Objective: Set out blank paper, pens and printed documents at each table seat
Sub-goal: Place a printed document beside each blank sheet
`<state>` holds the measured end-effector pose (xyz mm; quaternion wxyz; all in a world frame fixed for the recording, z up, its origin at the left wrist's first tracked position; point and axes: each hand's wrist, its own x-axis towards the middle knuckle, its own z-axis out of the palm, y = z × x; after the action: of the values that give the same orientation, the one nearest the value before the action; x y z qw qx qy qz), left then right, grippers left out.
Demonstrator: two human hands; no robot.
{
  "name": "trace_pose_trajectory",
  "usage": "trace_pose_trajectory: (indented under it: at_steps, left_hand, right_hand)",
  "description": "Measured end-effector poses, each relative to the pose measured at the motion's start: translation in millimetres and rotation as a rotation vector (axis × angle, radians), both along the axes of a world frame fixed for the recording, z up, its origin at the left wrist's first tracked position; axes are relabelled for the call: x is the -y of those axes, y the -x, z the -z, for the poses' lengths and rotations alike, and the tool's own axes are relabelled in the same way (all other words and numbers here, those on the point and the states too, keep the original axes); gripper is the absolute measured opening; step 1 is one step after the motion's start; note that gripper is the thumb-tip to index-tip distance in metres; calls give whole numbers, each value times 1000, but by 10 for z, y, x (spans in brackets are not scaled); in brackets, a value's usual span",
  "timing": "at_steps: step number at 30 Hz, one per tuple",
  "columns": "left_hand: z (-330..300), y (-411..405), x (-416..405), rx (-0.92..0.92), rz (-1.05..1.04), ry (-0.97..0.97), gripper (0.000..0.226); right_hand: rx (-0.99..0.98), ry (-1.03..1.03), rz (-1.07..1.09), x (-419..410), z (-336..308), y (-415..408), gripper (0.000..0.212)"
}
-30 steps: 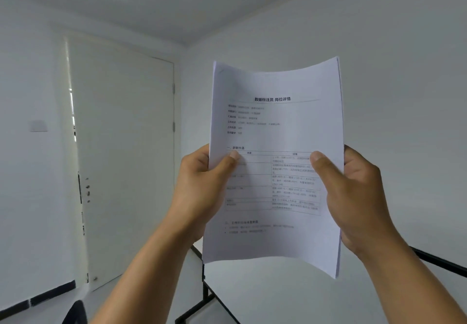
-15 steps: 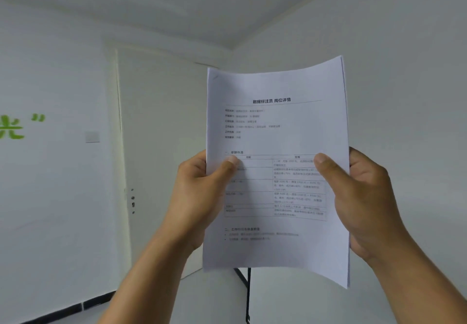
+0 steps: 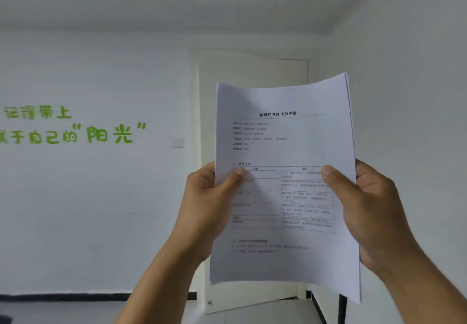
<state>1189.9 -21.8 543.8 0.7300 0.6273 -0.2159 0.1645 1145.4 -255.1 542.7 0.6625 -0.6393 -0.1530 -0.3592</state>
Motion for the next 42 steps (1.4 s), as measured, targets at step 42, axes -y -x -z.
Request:
trace_pose_trajectory:
  at_steps: [42]
  left_hand:
    - [214,-5472,-2235,-95,-954,-79,22]
  right_hand:
    - [-35,58,-826,-2822,367,-7461,20]
